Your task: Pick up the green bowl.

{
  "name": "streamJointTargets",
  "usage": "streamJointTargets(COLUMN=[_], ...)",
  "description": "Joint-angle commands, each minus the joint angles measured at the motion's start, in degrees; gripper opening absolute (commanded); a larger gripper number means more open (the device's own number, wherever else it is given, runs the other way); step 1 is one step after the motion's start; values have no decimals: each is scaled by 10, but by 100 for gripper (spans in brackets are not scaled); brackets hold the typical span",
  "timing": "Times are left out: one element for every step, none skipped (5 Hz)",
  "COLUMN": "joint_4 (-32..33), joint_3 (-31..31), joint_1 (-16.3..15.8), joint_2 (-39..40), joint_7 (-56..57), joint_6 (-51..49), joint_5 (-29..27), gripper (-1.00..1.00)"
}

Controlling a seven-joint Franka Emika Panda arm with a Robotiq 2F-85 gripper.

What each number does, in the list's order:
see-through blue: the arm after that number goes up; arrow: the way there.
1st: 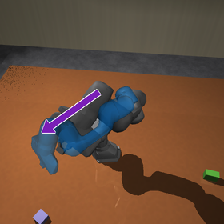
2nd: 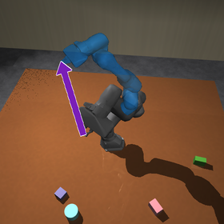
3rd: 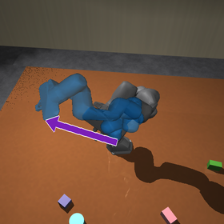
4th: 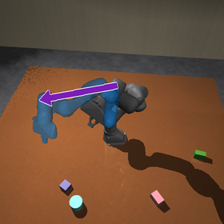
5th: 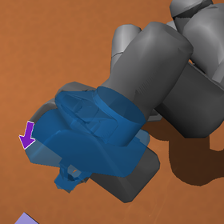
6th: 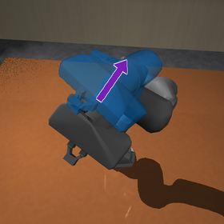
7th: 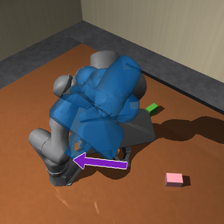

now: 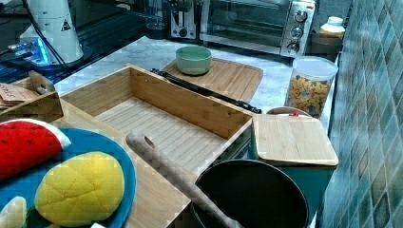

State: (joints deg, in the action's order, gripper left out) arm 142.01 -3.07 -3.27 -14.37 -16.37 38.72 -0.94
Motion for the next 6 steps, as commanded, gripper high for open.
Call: streamJointTargets(joint_4=[50, 45, 50, 64, 91, 109], joint_3=[-49, -43, -56, -55, -54, -57], joint_1=[5, -5, 12, 12, 14, 16], joint_2=[1, 20, 37, 43, 48, 57], joint_7=[-77, -97, -103, -137, -150, -145], joint_6=[53, 42, 48, 68, 115, 150], joint_5=[-15, -5, -14, -8, 14, 19], gripper=[100, 100, 100, 100, 100, 100])
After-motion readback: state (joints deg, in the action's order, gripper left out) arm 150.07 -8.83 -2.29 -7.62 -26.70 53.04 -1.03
